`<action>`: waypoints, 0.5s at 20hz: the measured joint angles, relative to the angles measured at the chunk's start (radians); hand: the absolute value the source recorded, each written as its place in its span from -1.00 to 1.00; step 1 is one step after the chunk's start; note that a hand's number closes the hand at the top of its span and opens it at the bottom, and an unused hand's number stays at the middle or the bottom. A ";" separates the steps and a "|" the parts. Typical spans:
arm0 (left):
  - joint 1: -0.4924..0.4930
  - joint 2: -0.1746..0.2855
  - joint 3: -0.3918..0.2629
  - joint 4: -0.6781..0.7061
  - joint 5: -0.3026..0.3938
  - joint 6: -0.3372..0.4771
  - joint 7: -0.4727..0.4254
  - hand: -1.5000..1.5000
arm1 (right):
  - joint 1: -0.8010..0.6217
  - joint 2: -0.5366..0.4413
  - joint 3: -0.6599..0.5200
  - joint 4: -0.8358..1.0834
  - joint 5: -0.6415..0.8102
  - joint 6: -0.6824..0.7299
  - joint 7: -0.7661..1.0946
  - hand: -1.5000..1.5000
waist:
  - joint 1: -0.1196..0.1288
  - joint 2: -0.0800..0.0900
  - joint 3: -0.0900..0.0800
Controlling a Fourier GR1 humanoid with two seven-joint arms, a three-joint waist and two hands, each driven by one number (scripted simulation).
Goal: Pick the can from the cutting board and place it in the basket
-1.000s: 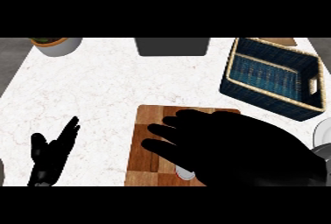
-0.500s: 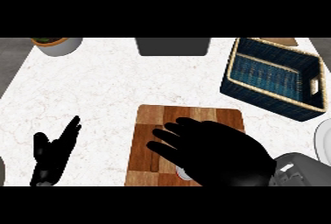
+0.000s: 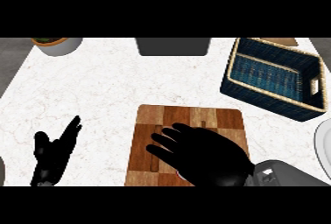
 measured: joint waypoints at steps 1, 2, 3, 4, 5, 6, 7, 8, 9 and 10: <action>-0.005 -0.003 0.003 0.011 -0.001 -0.006 -0.003 0.00 | 0.002 0.007 0.001 0.018 0.021 -0.004 -0.017 -1.00 | 0.000 0.000 0.000; 0.000 0.004 0.010 0.003 0.003 -0.013 0.003 0.00 | 0.018 0.008 0.010 0.018 0.046 -0.013 -0.032 -1.00 | 0.000 0.000 0.000; 0.004 0.008 0.013 -0.001 0.002 -0.018 0.006 0.00 | 0.029 0.015 0.018 0.025 0.068 -0.021 -0.044 -1.00 | 0.000 0.000 0.000; 0.002 0.003 0.012 0.007 -0.003 -0.021 -0.002 0.00 | 0.036 0.025 0.029 0.039 0.091 -0.030 -0.057 -1.00 | 0.000 0.000 0.000; 0.004 0.002 0.015 0.007 -0.003 -0.025 -0.003 0.00 | 0.052 0.027 0.035 0.032 0.106 -0.035 -0.062 -1.00 | -0.002 -0.001 0.000; 0.002 -0.005 0.013 0.011 -0.010 -0.022 -0.006 0.00 | 0.058 0.022 0.027 0.040 0.117 -0.038 -0.085 -1.00 | -0.002 -0.001 0.001; 0.002 -0.007 0.014 0.011 -0.013 -0.023 -0.005 0.00 | 0.063 0.034 0.032 0.046 0.130 -0.042 -0.088 -1.00 | -0.002 -0.001 0.001; 0.005 -0.001 0.023 0.010 -0.006 -0.035 -0.007 0.00 | 0.070 0.028 0.029 0.051 0.141 -0.042 -0.107 -1.00 | -0.002 -0.001 0.001; 0.003 -0.003 0.026 0.014 -0.007 -0.038 -0.009 0.00 | 0.067 0.037 0.031 0.071 0.157 -0.046 -0.124 -1.00 | -0.001 -0.001 0.001; 0.007 -0.001 0.027 0.010 -0.011 -0.042 -0.008 0.00 | 0.070 0.045 0.034 0.074 0.170 -0.047 -0.128 -1.00 | -0.001 -0.002 0.001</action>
